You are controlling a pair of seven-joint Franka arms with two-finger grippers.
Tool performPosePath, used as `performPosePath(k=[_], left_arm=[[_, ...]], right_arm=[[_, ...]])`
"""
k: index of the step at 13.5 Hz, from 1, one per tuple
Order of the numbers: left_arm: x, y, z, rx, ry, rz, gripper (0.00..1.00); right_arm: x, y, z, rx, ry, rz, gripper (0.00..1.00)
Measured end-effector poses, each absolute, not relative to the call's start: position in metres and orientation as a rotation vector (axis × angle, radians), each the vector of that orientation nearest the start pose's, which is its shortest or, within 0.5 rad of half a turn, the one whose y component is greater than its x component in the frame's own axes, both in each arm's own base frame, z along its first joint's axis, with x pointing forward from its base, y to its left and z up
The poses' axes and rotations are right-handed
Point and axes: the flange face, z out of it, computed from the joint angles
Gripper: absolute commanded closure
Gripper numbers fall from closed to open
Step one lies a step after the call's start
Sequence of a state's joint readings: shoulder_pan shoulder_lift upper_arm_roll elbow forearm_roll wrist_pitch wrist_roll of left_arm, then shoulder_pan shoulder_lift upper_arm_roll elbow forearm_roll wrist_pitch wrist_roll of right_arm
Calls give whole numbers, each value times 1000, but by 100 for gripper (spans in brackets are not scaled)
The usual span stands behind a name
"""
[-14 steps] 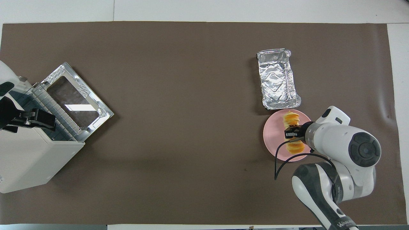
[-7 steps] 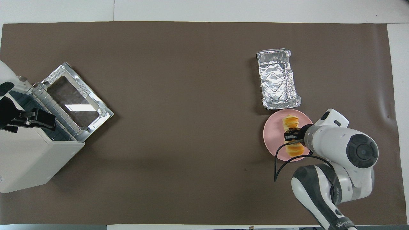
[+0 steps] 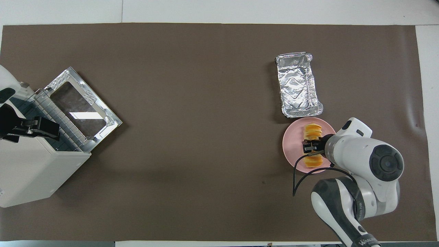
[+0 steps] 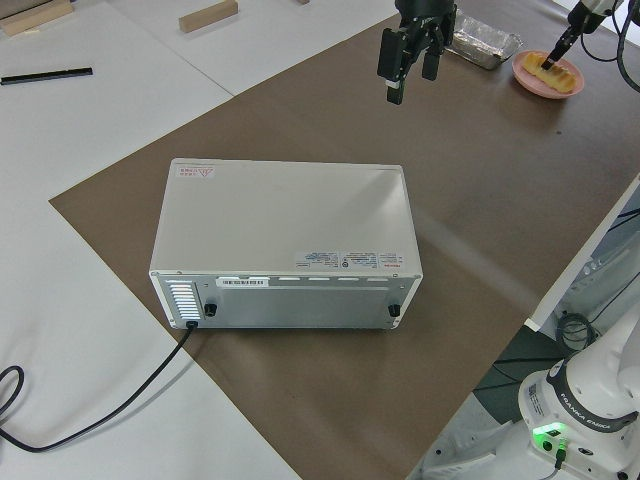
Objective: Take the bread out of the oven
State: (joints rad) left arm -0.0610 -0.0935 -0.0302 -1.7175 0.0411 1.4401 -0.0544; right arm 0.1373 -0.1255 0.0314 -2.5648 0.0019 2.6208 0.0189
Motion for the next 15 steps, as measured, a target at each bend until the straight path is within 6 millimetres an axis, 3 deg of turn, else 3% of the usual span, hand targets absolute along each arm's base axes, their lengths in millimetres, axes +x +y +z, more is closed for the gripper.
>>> performPosePath(k=[3, 7, 11, 15], left_arm=[[506, -42, 596, -3072, 54, 278, 0], [506, -42, 596, -3072, 54, 278, 0], [506, -42, 596, -3072, 54, 278, 0], [506, -42, 596, -3072, 54, 278, 0]], right_arm=[[459, 78, 336, -3106, -231, -285, 0], [481, 82, 375, -3112, -232, -242, 0], [512, 79, 442, -3119, -207, -203, 0], [538, 42, 512, -3128, -261, -165, 0]])
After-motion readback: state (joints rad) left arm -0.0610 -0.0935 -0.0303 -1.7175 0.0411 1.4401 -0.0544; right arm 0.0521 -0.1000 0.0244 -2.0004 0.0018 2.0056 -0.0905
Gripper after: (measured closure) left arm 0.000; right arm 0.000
